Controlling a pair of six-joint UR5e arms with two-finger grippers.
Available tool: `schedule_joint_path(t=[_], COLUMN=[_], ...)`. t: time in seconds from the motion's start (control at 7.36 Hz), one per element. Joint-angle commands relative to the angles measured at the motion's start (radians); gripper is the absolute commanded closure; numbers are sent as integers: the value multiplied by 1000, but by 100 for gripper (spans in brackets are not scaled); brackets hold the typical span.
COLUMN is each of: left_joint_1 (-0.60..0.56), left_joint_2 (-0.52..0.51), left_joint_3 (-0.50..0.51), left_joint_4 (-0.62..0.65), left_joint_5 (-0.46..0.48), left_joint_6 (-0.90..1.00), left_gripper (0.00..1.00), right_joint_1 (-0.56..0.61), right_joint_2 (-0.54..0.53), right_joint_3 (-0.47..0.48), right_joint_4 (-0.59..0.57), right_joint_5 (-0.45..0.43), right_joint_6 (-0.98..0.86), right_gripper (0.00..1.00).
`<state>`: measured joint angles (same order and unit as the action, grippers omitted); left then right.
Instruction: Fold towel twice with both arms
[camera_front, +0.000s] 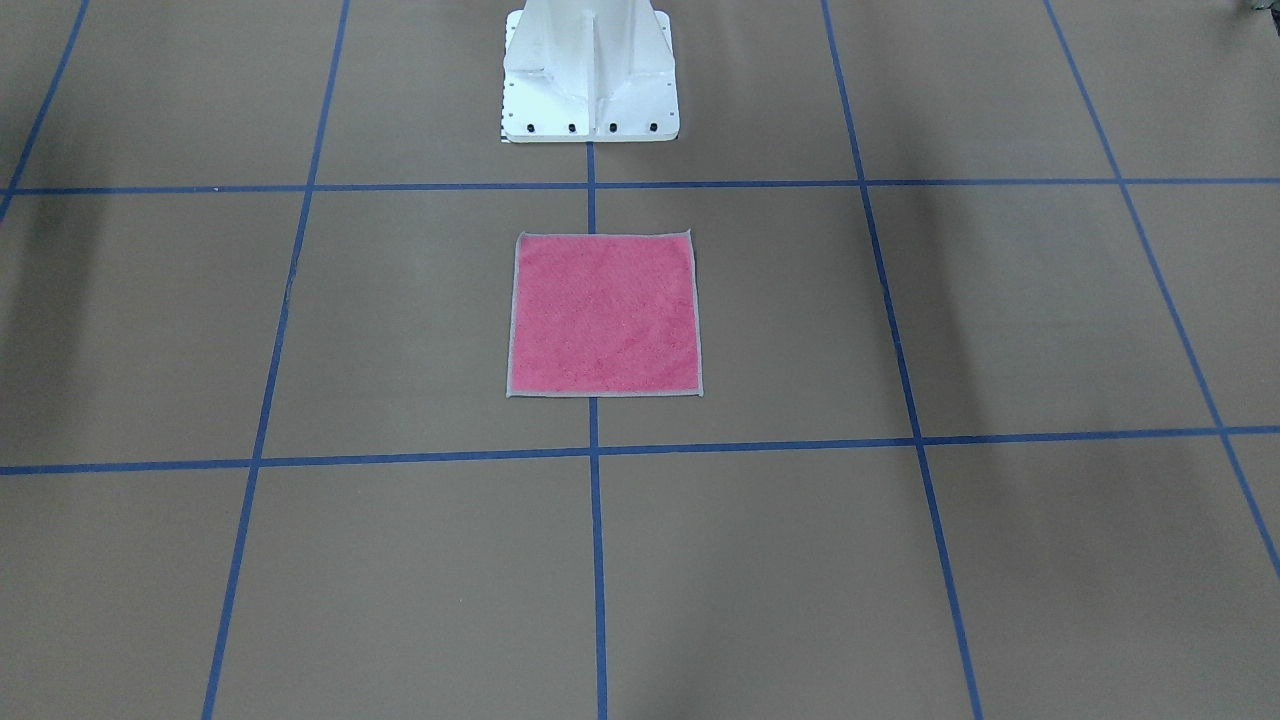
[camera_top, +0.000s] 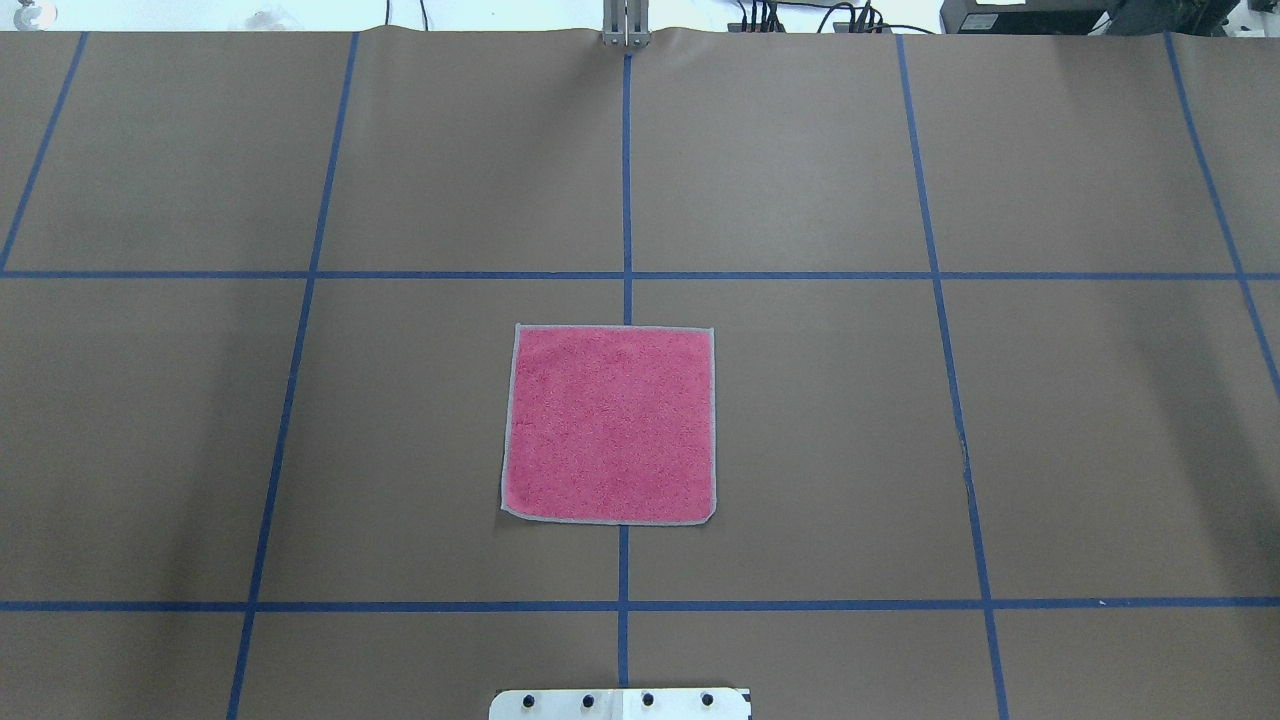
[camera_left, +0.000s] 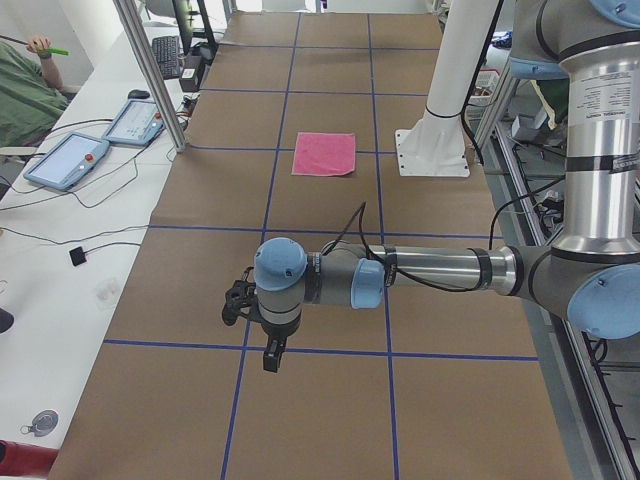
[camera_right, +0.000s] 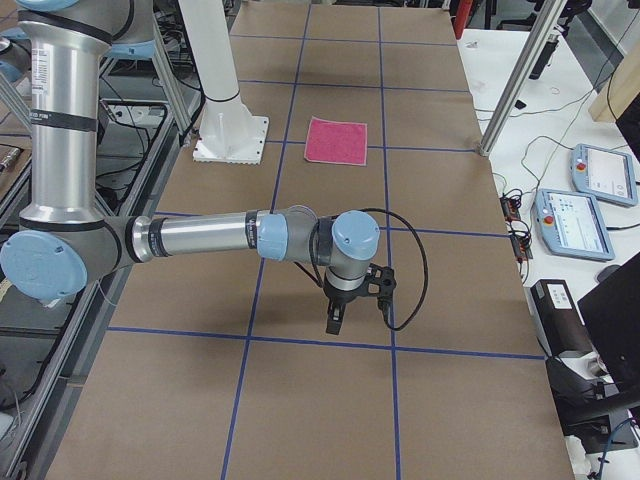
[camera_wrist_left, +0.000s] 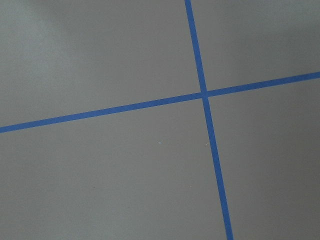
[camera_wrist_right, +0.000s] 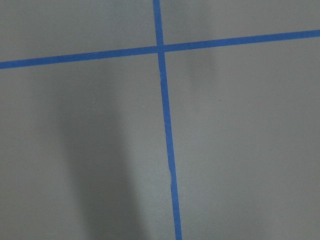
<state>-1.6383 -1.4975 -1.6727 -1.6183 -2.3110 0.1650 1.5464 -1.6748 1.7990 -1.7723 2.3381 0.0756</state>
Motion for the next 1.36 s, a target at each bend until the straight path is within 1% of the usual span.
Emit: schedule_joint_path(t=[0.0, 0.68, 0.82, 0.95, 1.09, 1.22], left_joint_1=[0, 0, 9, 64, 121, 150], left_joint_2=[-1, -21, -53, -97, -149, -167], left_joint_3=[1, -1, -1, 1, -1, -12], left_joint_4=[-2, 0, 3, 3, -3, -32], left_joint_5=[-2, -2, -4, 1, -2, -8], left_joint_6=[-1, -2, -10, -37, -91, -141], left_gripper=[0, 0, 0, 0, 0, 0], right_joint_1=[0, 0, 0, -8, -37, -98], right_joint_2=[0, 13, 61, 114, 191, 280], right_joint_3=[-4, 3, -1, -9, -13, -41], right_joint_4=[1, 1, -9, -10, -7, -7], right_joint_5=[1, 1, -2, -2, -5, -26], right_joint_6=[1, 13, 19, 44, 121, 181], right_gripper=[0, 0, 0, 0, 0, 0])
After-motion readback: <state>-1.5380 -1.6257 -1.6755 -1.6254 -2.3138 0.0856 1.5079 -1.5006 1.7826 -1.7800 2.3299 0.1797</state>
